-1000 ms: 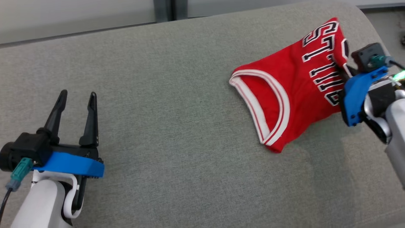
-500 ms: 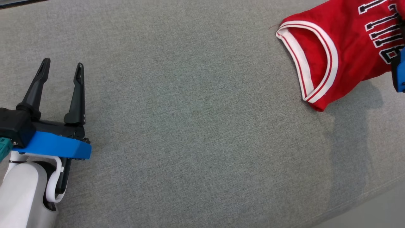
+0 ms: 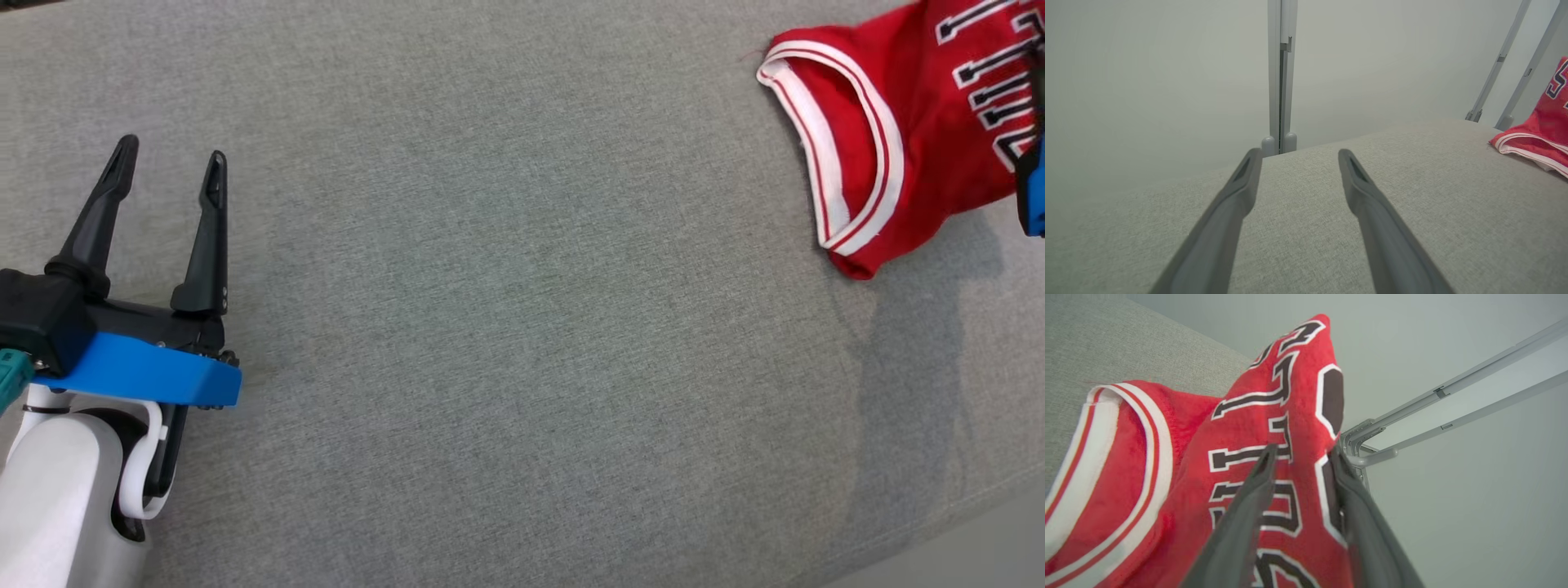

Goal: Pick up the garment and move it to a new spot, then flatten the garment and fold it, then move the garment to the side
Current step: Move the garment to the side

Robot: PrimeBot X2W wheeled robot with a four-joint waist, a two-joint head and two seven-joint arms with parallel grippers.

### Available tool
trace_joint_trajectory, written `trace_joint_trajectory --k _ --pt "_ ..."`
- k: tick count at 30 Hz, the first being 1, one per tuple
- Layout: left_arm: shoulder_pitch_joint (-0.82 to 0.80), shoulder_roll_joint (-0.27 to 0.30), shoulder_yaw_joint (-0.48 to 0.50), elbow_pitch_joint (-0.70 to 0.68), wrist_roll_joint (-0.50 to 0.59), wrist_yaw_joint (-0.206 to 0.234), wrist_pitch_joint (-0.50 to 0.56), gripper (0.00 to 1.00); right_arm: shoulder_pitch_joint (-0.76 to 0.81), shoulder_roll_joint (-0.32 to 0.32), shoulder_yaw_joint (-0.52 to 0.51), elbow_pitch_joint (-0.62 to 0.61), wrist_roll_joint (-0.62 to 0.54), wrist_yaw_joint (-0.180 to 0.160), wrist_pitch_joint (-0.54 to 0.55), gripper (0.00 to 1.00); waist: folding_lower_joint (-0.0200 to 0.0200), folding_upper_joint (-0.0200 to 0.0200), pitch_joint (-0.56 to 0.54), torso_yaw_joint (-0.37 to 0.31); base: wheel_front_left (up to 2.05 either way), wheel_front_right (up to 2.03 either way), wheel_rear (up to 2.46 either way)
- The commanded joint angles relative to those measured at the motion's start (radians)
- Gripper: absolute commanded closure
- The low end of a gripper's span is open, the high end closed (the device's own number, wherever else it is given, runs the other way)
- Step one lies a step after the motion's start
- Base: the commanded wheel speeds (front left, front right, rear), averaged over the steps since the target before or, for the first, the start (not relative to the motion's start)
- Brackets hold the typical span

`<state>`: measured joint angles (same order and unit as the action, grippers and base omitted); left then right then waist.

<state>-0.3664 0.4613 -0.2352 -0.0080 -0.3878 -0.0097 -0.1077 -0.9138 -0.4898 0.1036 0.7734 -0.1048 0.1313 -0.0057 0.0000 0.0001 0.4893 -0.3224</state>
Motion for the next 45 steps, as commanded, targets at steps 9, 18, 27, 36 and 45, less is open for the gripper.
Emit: trace_joint_trajectory --k 9,18,27,36,45 --pt "0.017 -0.028 -0.006 0.033 -0.020 0.008 -0.043 0.00 0.023 0.020 -0.037 -0.001 -0.029 -0.001 -0.067 0.00 0.0000 -0.0001 -0.055 0.045 0.00 0.00 0.00" --pt "0.060 -0.079 -0.015 0.115 -0.045 0.015 -0.106 0.00 0.170 0.099 -0.067 -0.102 0.067 -0.001 -0.135 0.00 0.0000 -0.0001 -0.168 0.115 0.00 0.00 0.00" --pt "0.145 -0.132 -0.010 0.207 -0.060 0.019 -0.149 0.00 0.473 0.202 -0.118 -0.339 0.171 -0.001 -0.185 0.00 0.0000 -0.0001 -0.309 0.206 0.00 0.00 0.00" --pt "0.225 -0.169 0.007 0.273 -0.047 0.011 -0.158 0.00 0.724 0.315 -0.169 -0.560 0.193 -0.001 -0.150 0.00 0.0000 -0.0001 -0.400 0.264 0.00 0.00 0.00" --pt "0.292 -0.208 0.053 0.286 -0.034 0.001 -0.158 0.00 0.890 0.387 -0.201 -0.690 0.210 -0.001 -0.091 0.00 0.0000 -0.0001 -0.474 0.288 0.00 0.00 0.00"
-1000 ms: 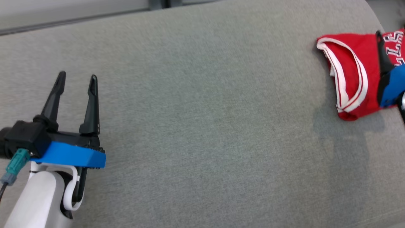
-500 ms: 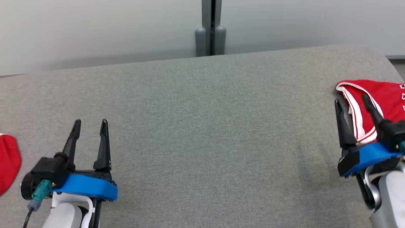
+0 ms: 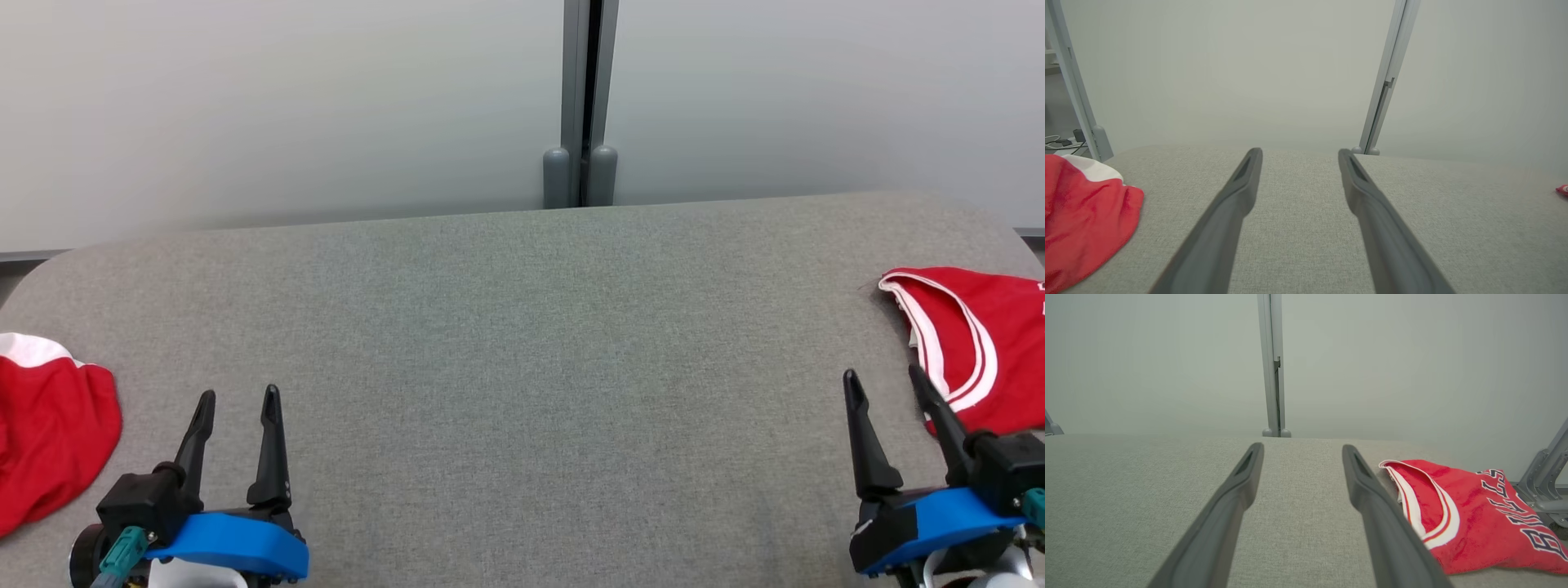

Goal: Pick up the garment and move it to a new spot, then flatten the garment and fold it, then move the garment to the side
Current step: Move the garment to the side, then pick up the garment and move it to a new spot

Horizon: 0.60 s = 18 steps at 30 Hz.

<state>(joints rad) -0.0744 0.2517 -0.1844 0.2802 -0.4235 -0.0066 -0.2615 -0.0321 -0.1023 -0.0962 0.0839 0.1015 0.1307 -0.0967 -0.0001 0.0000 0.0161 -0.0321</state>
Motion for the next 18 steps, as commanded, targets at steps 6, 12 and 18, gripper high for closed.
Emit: trace_joint_trajectory --k 6,12,18 --pt "0.025 -0.016 0.026 0.003 0.006 -0.020 -0.005 0.00 0.054 0.021 -0.014 -0.021 0.013 0.000 0.008 0.00 0.0001 0.0000 -0.016 0.002 0.00 0.00 0.00" --pt "0.021 -0.029 0.035 0.022 -0.011 -0.045 -0.005 0.00 0.058 0.026 -0.007 -0.005 0.026 0.000 0.004 0.00 0.0001 0.0000 -0.014 0.003 0.00 0.00 0.00" --pt "0.002 -0.034 0.041 0.033 0.002 -0.054 -0.005 0.00 0.039 0.015 0.000 0.015 0.034 0.000 -0.012 0.00 0.0001 0.0000 -0.004 0.010 0.00 0.00 0.00"
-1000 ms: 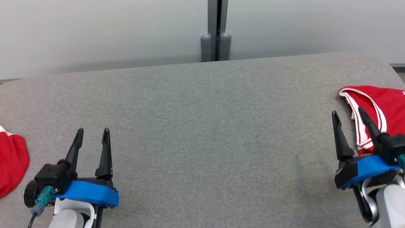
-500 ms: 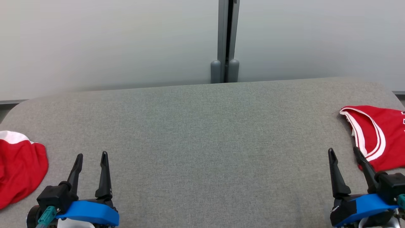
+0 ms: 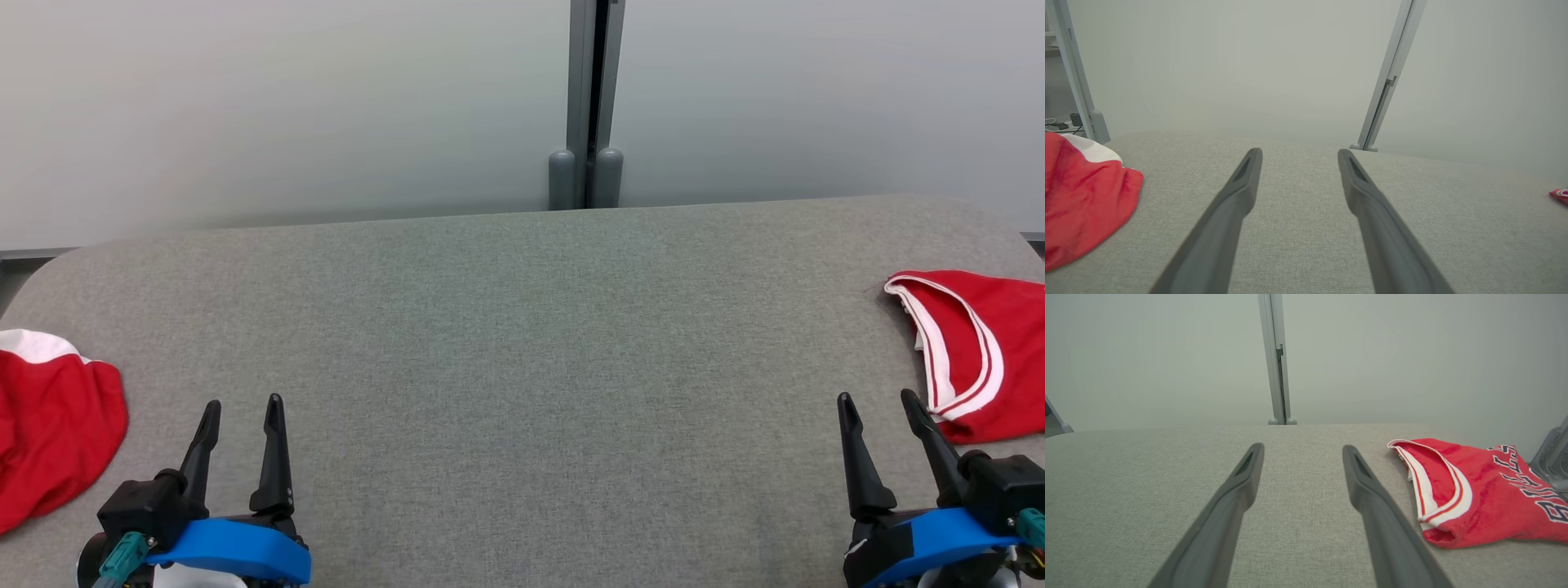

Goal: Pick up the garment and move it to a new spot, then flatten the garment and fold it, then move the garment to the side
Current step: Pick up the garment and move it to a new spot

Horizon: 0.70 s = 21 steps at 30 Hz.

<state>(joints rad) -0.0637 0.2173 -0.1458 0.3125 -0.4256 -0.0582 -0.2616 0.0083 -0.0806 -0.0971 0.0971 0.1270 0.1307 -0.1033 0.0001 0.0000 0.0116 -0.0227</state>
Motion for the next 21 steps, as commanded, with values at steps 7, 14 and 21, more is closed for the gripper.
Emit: trace_joint_trajectory --k 7,14,21 --pt "-0.023 0.000 0.014 0.008 0.025 -0.008 -0.004 0.00 -0.020 -0.016 0.006 0.031 0.012 0.000 -0.025 0.00 -0.0001 0.0000 0.008 0.028 0.00 0.00 0.00" --pt "-0.027 -0.005 0.021 0.004 0.052 0.000 -0.004 0.00 -0.030 -0.017 0.025 0.058 0.014 0.000 -0.045 0.00 -0.0001 0.0000 0.019 0.096 0.00 0.00 0.00" --pt "-0.020 -0.010 0.033 0.002 0.055 -0.003 -0.004 0.00 -0.039 -0.009 0.037 0.073 0.006 0.000 -0.057 0.00 -0.0001 0.0000 0.024 0.188 0.00 0.00 0.00"
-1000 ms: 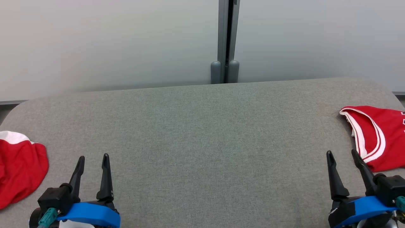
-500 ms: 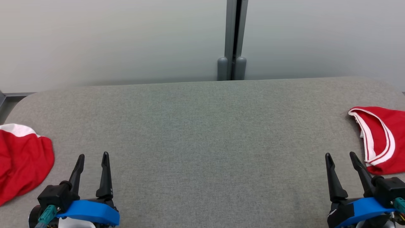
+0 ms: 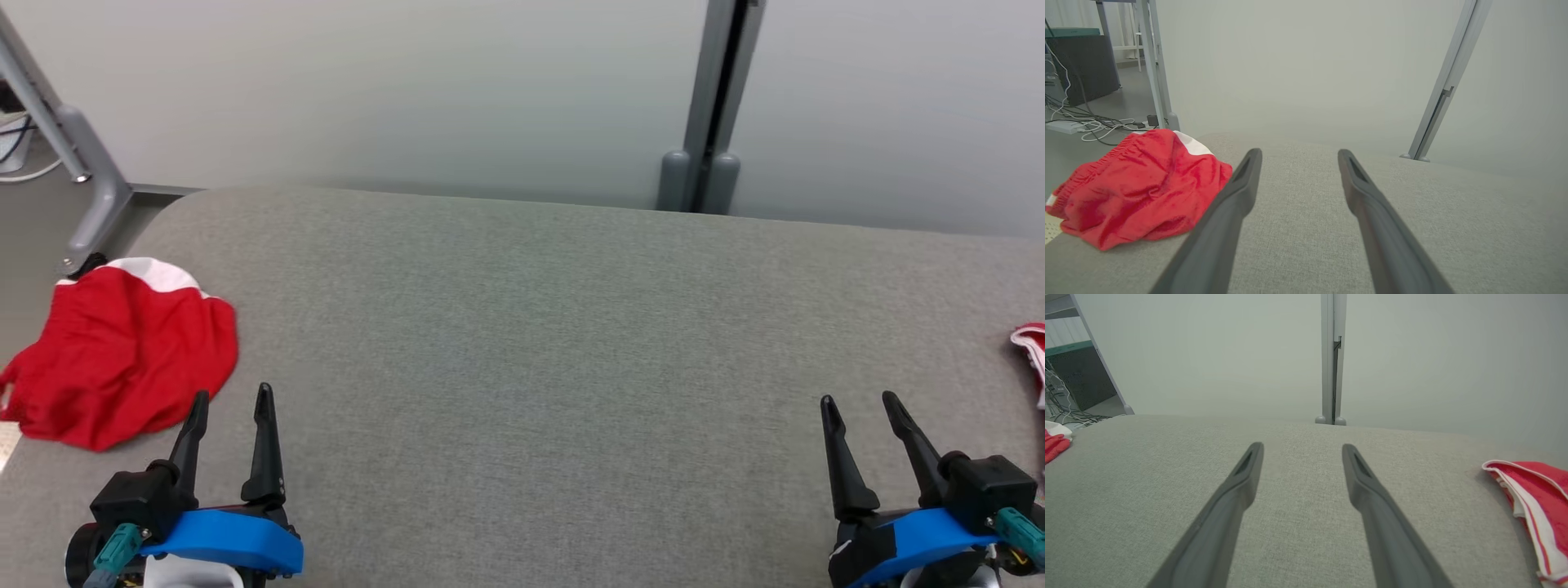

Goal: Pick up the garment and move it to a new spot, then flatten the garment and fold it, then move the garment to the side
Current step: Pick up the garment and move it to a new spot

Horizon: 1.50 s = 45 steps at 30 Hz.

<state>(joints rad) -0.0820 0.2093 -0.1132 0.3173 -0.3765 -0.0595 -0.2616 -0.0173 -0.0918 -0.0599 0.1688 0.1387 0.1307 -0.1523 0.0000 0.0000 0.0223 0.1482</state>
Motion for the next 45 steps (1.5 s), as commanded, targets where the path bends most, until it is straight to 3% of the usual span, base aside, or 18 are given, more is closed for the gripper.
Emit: trace_joint_trajectory --k 1,13,22,37,41,45 --pt "0.000 -0.003 0.002 -0.003 0.007 -0.001 -0.004 0.00 -0.015 0.003 0.000 0.002 -0.007 0.000 -0.010 0.00 0.0000 0.0000 0.013 0.030 0.00 0.00 0.00" --pt "0.004 -0.006 0.016 0.002 0.012 -0.006 -0.004 0.00 -0.030 0.017 0.015 0.011 -0.020 0.000 -0.008 0.00 0.0000 0.0000 0.026 0.176 0.00 0.00 0.00" --pt "0.001 -0.009 0.021 0.001 0.012 -0.011 -0.004 0.00 -0.029 0.021 0.028 0.015 -0.023 0.000 -0.002 0.00 0.0000 0.0000 0.033 0.239 0.00 0.00 0.00" --pt "-0.015 0.002 0.025 -0.008 0.001 -0.021 0.004 0.00 -0.023 0.023 0.033 0.006 -0.025 0.000 -0.001 0.00 0.0000 0.0000 0.043 0.252 0.00 0.00 0.00" --pt "-0.057 0.031 0.033 -0.074 -0.020 -0.029 0.051 0.00 -0.030 0.016 0.037 -0.007 -0.030 0.000 0.007 0.00 0.0000 0.0000 0.063 0.247 0.00 0.00 0.00" --pt "-0.123 0.083 0.060 -0.142 -0.072 -0.040 0.163 0.00 -0.049 0.008 0.045 -0.026 -0.038 0.000 0.013 0.00 0.0000 0.0000 0.104 0.235 0.00 0.00 0.00"
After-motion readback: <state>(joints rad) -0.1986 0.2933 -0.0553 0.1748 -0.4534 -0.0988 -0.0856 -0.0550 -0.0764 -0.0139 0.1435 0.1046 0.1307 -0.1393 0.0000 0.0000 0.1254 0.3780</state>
